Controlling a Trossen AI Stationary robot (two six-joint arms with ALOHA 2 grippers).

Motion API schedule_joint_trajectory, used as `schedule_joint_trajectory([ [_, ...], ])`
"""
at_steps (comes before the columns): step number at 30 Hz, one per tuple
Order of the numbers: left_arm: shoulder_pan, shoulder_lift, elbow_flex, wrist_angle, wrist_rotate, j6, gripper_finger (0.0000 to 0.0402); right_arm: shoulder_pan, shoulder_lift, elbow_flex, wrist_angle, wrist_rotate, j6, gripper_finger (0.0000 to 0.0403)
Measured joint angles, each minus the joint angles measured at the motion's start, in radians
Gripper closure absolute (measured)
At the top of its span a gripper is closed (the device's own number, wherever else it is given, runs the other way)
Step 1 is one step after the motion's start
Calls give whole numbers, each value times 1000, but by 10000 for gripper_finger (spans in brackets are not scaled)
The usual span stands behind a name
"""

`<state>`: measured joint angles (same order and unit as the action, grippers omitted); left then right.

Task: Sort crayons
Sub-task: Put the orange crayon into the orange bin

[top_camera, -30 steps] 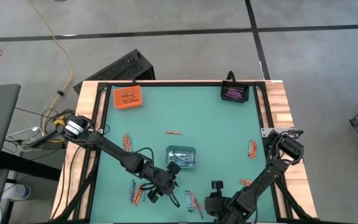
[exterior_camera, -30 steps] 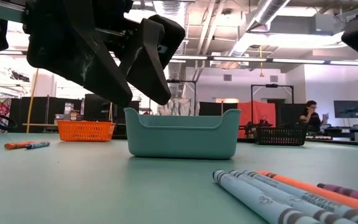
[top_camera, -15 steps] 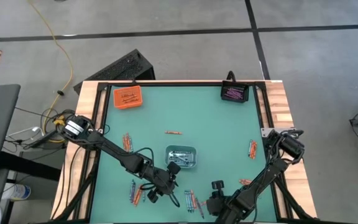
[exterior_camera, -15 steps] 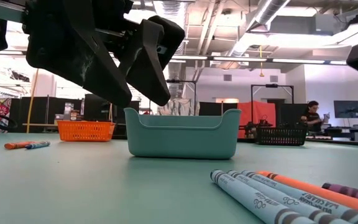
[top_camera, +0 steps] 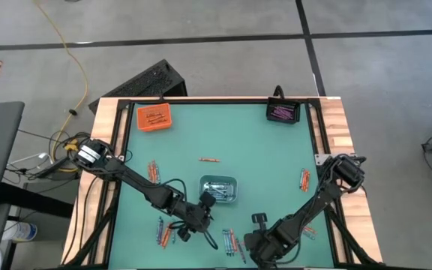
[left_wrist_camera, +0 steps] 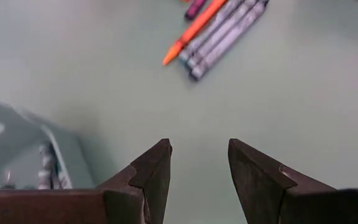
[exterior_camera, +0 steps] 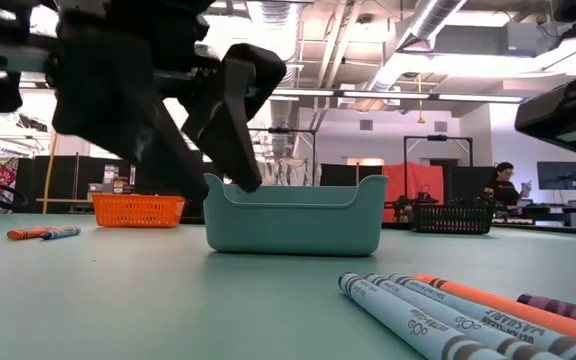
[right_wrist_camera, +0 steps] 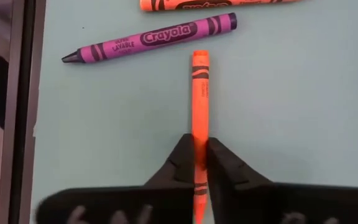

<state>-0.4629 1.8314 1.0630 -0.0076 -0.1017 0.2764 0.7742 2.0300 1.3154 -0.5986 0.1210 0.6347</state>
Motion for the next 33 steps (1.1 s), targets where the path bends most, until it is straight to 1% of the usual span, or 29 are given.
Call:
schedule_joint_trajectory([
  [2, 0, -5, 0, -24, -13, 1, 251, 0, 0, 0, 0, -1, -9, 395],
  [7, -1, -32, 1, -42, -47, 28, 251, -2, -18, -2, 0, 1, -8, 399],
  [9, -1, -57, 1, -47, -79, 46, 251, -5, -37, -5, -3, 13, -6, 400],
  [11, -1, -87, 1, -47, -108, 64, 251, -4, -60, -9, -18, 48, -4, 400],
  [16, 1, -160, 1, -43, -137, 102, 251, 6, -140, -4, -41, 180, -4, 401],
  [19, 2, -186, 2, -32, -120, 120, 251, 5, -166, -7, -74, 264, -12, 402],
  [21, 1, -191, 2, -11, -116, 132, 251, 5, -185, -6, -67, 319, -27, 402],
  [26, 1, -192, 2, 68, -116, 187, 251, -2, -221, -5, -58, 472, -103, 402],
  [33, -2, -197, 2, 182, -154, 301, 251, -11, -281, -4, 34, 620, -268, 403],
])
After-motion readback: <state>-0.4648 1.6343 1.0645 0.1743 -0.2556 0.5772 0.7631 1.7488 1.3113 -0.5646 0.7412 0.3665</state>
